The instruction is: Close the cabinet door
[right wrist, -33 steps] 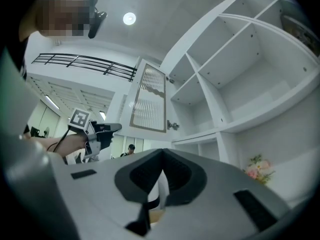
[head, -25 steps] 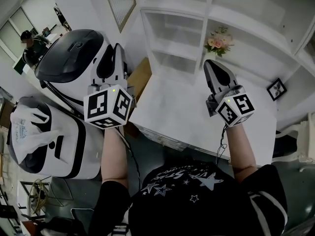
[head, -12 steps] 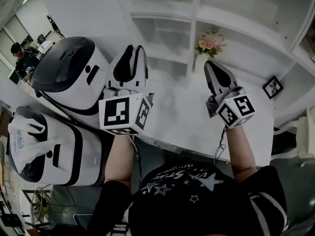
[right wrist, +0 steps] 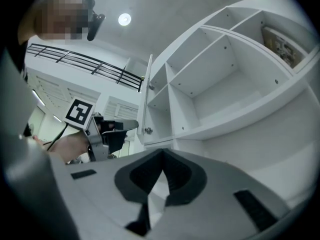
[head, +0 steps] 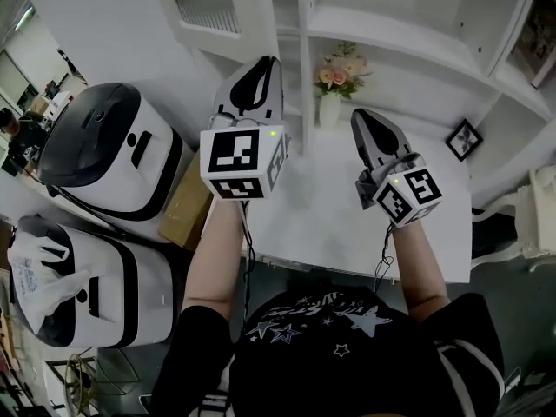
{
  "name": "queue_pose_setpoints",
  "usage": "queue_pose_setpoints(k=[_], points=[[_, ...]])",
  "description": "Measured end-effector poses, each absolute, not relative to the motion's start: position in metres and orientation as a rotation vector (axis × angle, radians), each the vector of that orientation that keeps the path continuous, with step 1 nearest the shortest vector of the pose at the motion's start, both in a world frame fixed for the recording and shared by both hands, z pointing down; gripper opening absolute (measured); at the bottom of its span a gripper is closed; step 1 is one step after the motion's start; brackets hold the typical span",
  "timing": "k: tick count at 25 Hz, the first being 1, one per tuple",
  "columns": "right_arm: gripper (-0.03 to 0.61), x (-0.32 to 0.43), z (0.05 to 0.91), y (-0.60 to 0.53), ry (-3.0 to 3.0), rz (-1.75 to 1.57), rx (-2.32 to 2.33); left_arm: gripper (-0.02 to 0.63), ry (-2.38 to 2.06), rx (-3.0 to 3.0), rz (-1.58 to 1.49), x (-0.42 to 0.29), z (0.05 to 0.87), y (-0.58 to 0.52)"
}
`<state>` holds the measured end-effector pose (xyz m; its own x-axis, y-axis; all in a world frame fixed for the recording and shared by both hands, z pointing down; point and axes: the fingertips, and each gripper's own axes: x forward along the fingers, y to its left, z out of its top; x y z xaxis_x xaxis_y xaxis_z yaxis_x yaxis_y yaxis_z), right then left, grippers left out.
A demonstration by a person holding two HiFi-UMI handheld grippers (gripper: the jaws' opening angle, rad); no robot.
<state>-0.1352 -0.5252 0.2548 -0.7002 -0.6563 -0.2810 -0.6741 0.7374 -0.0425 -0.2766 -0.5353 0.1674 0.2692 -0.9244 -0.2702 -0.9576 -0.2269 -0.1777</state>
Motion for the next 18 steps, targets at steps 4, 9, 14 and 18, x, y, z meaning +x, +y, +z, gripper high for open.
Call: queue_pose_setpoints(k=[4, 9, 14, 18], points=[[0.006, -0.125, 0.257, -0.531, 2.662, 0.095, -1.066, 0.035, 1.726, -2.243, 0.167, -0.270, 0.167, -0.553], [0.006, -0.110, 0.254, -0.542, 2.645, 0.101, -1.096, 0.035, 1.710, -2.234, 0.085, -0.256, 0.166, -0.578], [0.006, -0.103, 0.253, -0.551, 2.641, 0.110, -1.104, 0.032, 1.712, -2.219, 0.052, -0.251, 0.166, -0.600], [0.006, -0.092, 0.250, -0.559, 2.629, 0.118, -1.117, 0.031, 1.726, -2.209, 0.057, -0.247, 0.166, -0.613]])
